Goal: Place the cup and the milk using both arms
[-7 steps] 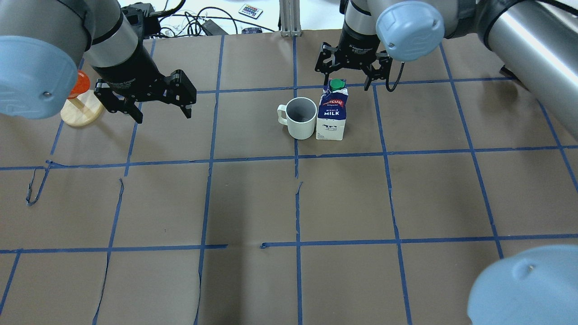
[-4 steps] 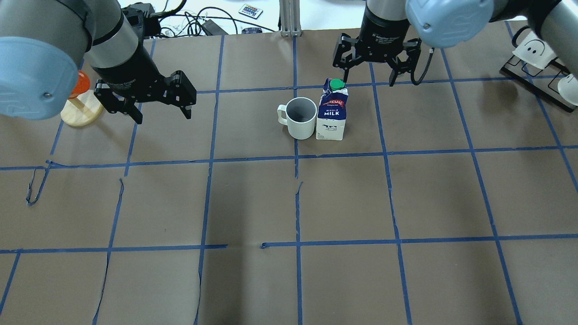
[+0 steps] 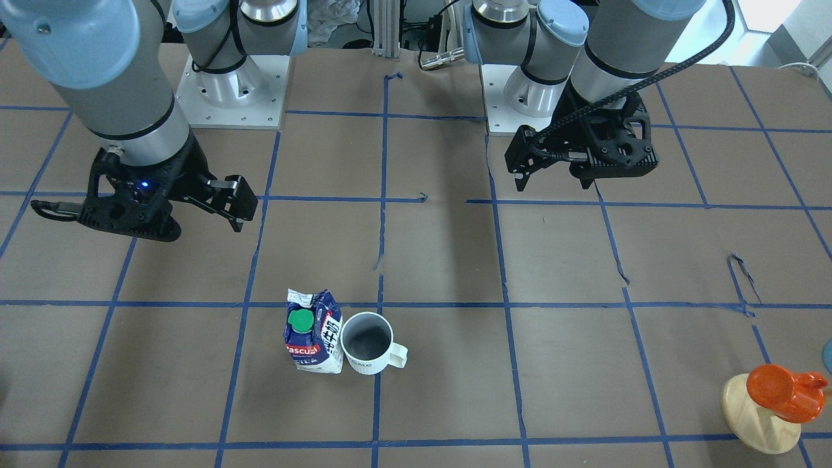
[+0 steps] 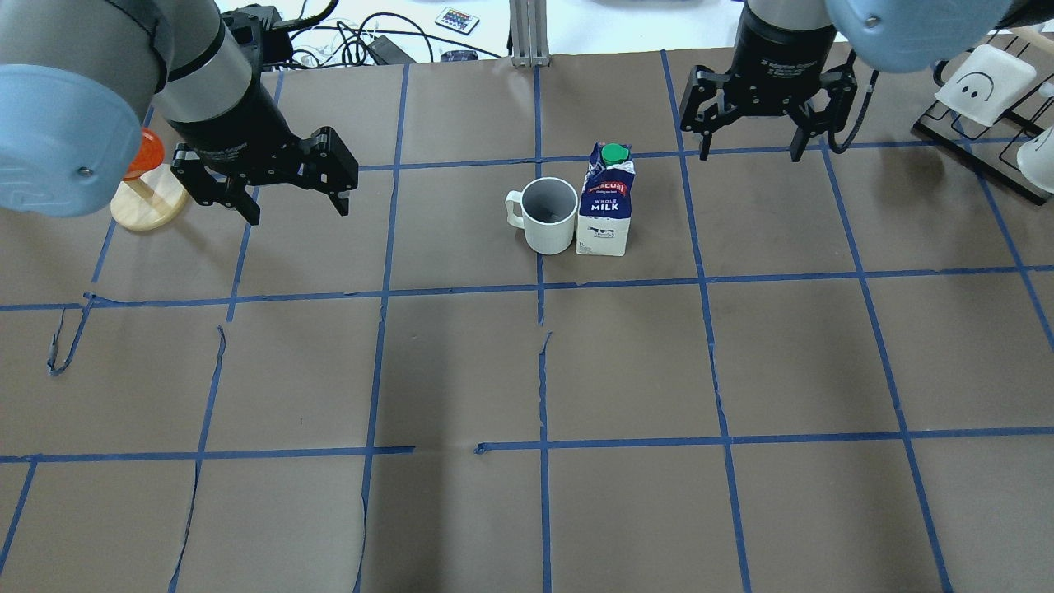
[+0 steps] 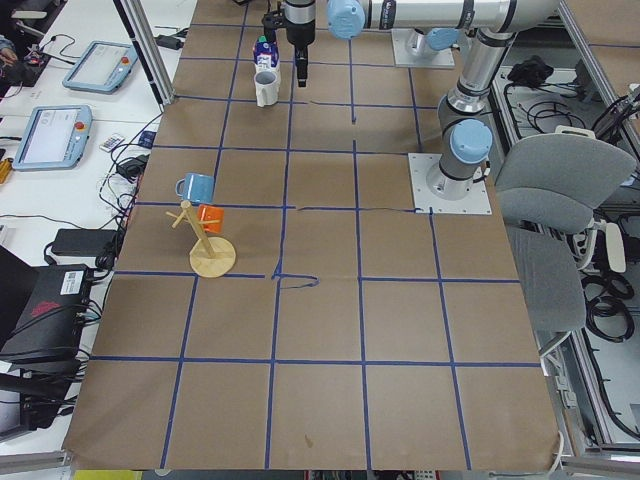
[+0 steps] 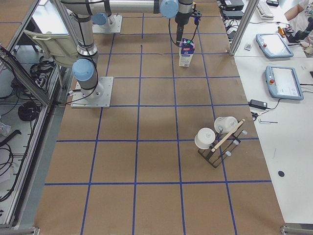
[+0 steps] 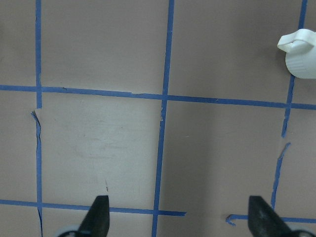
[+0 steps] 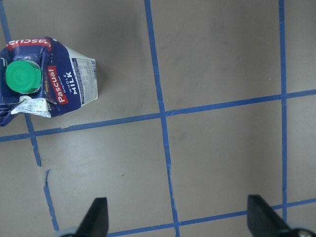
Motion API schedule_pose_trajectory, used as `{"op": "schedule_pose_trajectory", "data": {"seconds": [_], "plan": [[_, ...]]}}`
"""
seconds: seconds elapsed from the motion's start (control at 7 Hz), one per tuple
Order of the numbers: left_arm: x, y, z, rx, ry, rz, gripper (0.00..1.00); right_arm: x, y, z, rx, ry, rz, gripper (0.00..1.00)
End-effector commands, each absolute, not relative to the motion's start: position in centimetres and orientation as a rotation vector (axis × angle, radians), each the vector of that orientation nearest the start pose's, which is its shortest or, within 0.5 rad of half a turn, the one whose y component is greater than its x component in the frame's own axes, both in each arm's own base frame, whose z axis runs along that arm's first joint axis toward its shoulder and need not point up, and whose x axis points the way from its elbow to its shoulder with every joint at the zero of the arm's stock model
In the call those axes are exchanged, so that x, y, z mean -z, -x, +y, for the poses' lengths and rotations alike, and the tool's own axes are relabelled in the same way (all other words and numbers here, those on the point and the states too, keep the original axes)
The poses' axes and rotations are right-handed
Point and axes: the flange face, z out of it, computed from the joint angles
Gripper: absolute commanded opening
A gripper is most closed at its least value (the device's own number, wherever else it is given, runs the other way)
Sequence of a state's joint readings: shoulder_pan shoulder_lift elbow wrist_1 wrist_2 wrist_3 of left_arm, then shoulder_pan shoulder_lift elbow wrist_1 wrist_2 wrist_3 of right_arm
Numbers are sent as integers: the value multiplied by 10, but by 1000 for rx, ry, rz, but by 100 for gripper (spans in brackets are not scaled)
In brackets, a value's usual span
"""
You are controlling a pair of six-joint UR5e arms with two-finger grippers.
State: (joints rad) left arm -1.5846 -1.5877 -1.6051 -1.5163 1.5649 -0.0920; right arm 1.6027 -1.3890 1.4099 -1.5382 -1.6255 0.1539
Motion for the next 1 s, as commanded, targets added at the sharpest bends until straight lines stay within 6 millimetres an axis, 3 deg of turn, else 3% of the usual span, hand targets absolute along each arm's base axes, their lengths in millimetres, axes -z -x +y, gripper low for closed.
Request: {"op": "schedule_pose_trajectory", "data": {"seconds": [0.0,0.86], "plan": [[-468,140,-497,4,125,3145,100,-490,-137,-544,-21,-144,3182,100],[-468,141,-497,4,123,3144,100,-499,-138,-535,-15,-136,3184,100]]}}
